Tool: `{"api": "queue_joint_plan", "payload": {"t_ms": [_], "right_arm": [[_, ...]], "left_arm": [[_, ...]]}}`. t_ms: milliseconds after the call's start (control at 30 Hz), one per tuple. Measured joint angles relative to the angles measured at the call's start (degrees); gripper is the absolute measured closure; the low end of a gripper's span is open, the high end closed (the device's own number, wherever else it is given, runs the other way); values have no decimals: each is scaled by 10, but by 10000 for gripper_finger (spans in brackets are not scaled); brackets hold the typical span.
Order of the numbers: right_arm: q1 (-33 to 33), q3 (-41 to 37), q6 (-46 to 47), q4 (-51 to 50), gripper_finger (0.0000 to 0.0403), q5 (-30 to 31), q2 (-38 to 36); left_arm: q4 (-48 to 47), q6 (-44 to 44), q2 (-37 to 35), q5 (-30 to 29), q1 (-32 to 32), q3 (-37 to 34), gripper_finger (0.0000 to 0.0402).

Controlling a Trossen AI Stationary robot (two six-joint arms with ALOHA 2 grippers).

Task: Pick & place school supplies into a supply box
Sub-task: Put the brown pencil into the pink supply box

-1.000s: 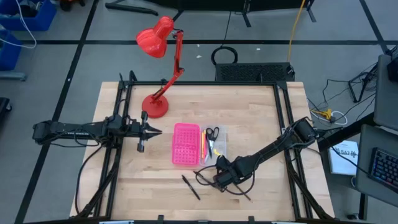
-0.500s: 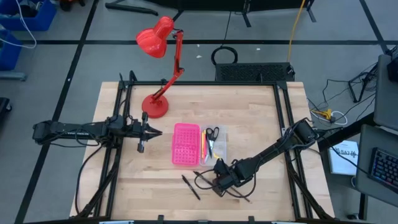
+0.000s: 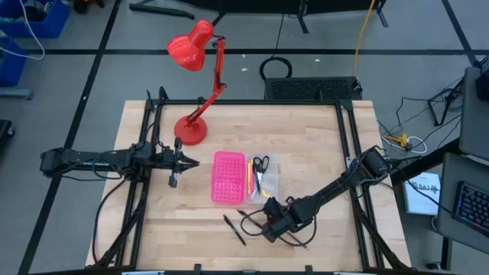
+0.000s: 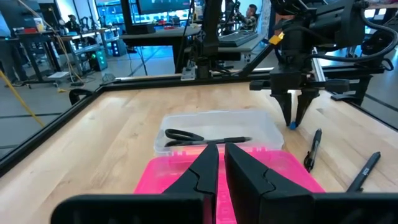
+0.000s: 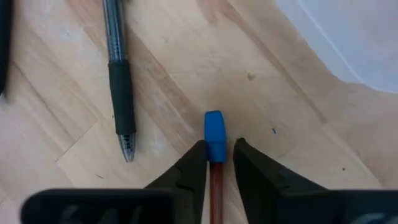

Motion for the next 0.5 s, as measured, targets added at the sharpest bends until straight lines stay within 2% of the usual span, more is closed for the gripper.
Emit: {"api": "queue_joint_plan", "payload": {"t_ms": [167,300,500], "right_arm": [[1,0,9,6,388,1,2],[2,0,49,8,387,28,2],[-10,-2,45,16,393,-20,-16]], "left_arm": [[1,2,0,-1,0,0,364],[2,2,0,-2,0,0,364],[2,3,0,-5,0,0,364]]}}
